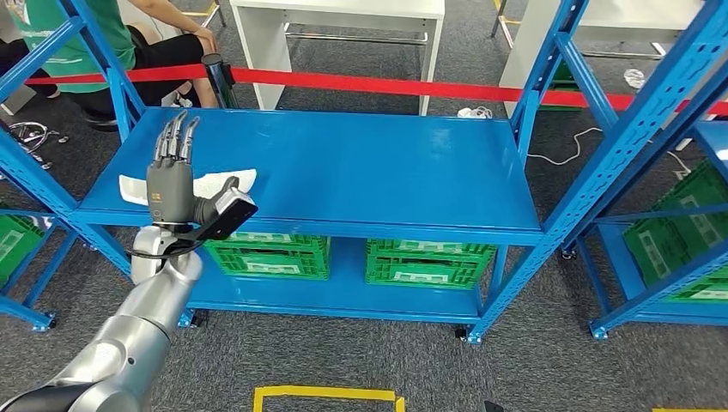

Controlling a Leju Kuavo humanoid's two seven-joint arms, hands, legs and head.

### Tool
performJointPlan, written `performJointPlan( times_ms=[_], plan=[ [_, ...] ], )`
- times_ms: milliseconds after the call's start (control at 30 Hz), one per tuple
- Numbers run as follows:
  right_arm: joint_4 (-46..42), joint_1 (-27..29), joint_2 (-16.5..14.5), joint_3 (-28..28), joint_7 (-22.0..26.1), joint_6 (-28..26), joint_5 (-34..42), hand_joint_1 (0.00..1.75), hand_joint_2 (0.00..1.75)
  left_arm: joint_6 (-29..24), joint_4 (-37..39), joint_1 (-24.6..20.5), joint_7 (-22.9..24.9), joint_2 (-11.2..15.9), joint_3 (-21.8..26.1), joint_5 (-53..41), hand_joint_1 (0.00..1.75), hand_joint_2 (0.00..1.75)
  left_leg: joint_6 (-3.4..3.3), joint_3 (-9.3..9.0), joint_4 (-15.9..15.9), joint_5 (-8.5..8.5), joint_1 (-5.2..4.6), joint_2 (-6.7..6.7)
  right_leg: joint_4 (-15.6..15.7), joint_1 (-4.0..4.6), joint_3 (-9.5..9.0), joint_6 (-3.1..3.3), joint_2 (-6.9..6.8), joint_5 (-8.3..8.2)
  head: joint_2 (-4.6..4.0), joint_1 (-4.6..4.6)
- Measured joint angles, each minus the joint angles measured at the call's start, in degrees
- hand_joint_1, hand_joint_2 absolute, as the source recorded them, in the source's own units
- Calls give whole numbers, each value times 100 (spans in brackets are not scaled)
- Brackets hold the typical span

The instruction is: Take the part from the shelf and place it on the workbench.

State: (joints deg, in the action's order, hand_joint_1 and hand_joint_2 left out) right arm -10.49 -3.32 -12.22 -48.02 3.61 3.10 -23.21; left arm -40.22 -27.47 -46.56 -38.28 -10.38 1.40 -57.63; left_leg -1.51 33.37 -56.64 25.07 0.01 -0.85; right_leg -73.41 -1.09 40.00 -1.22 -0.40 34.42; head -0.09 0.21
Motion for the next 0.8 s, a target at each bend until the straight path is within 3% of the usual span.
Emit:
performJointPlan(
  times_ms=[33, 100, 167, 300, 367, 467, 500, 533, 567, 633, 667, 700, 800],
  plan=[
    [0, 11, 8, -1, -5, 0, -9, 0, 0, 0, -8, 42, -25, -4, 7, 8, 0, 0, 21, 1, -32, 23, 8, 40, 48, -7, 25, -3, 3, -121, 0, 1],
    [0, 15, 31, -2, -20, -1, -27, 0, 0, 0, -32, 83, -69, -5, 34, 35, 0, 0, 87, 3, -135, 100, 42, 98, 664, -36, -198, -12, 4, -527, 0, 1],
    [1, 8, 43, -3, -46, -2, -40, 0, 0, 0, -56, 87, -114, -2, 75, 85, 0, 0, 180, 25, -234, 183, 44, 133, 1167, -39, -420, 7, 22, -704, 0, 5],
    [0, 4, 49, -18, -70, -6, -44, 0, 0, 0, -86, 94, -166, 8, 143, 157, 0, 0, 327, 38, -262, 243, 41, 151, 1248, -12, -470, 187, 46, -653, 0, 5],
    [0, 3, 50, -25, -65, -5, -52, 0, 0, 0, -116, 95, -169, 20, 152, 201, 0, 0, 384, 146, -489, 361, 52, 132, 1266, -23, -511, 265, 43, -640, 0, -11],
    [0, 3, 50, -27, -76, -4, -75, 0, 0, 0, -143, 135, -170, 39, 162, 227, 0, 0, 428, 706, -1488, 727, 54, 116, 1272, -13, -569, 347, 42, -592, 0, -27],
    [0, 5, 50, -28, -83, -4, -82, 0, 0, 0, -145, 166, -168, 49, 169, 226, 0, 0, 425, 879, -1744, 760, 54, 116, 1271, -4, -592, 364, 47, -571, 0, -28],
    [0, 8, 50, -29, -91, -4, -89, 0, 0, 0, -150, 194, -163, 59, 180, 212, 0, 0, 408, 958, -1798, 679, 51, 116, 1270, 7, -622, 373, 54, -548, 0, -28],
    [0, 12, 50, -30, -97, -4, -95, 0, 0, 0, -158, 214, -159, 69, 195, 193, 0, 0, 376, 935, -1644, 497, 44, 117, 1271, 19, -662, 376, 61, -520, 0, -28],
    [1, 15, 48, -31, -107, -4, -110, 0, 0, 0, -182, 224, -152, 82, 239, 157, 0, 0, 270, 662, -925, 28, 5, 118, 1278, 39, -750, 364, 67, -456, 0, -25],
    [1, 11, 44, -31, -111, -4, -115, 0, 0, 0, -192, 223, -154, 86, 263, 144, 0, 0, 219, 516, -599, -102, -21, 117, 1282, 46, -776, 344, 68, -432, 0, -22],
    [2, 5, 41, -31, -118, -4, -120, 0, 0, 0, -198, 223, -154, 87, 282, 133, 0, 0, 183, 419, -391, -149, -47, 116, 1289, 47, -786, 319, 68, -414, 0, -18],
    [2, -9, 38, -31, -134, -4, -126, 0, 0, 0, -214, 229, -153, 88, 310, 100, 0, 0, 146, 332, -232, -89, -59, 121, 1339, 43, -796, 227, 57, -383, 0, -10]
  ],
)
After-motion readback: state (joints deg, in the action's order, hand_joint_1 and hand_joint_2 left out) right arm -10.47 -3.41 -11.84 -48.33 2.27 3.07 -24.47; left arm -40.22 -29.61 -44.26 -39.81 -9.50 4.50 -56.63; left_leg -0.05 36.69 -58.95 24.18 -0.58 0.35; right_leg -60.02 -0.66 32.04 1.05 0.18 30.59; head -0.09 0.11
